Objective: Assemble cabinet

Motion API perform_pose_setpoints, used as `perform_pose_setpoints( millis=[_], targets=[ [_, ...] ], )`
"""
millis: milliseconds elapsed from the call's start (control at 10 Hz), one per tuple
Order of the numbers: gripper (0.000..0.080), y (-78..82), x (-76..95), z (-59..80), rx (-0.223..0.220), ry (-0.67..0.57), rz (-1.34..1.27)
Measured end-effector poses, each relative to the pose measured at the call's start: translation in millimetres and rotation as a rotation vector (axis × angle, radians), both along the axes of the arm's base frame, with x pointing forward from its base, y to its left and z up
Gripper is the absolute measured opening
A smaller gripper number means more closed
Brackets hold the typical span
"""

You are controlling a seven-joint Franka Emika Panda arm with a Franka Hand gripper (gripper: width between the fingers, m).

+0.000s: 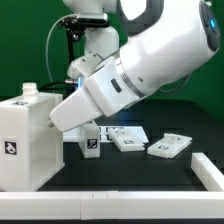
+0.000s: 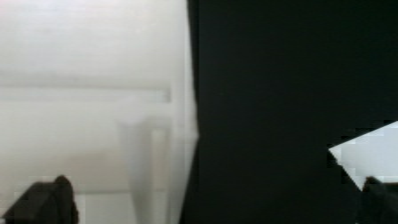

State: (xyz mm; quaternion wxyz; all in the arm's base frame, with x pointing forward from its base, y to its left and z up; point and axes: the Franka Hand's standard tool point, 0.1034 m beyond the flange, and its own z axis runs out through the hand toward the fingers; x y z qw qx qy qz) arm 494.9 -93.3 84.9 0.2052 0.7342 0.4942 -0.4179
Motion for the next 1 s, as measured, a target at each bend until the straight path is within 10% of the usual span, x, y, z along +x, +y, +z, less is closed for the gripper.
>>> perform_pose_setpoints(
  millis=[800, 1000],
  targets=[
    [0.0797, -11.0, -19.7, -6.8, 0.019, 0.011, -0.002],
    [0.0602, -10.8, -19.5, -7.6, 0.019, 0.012, -0.003]
  ],
)
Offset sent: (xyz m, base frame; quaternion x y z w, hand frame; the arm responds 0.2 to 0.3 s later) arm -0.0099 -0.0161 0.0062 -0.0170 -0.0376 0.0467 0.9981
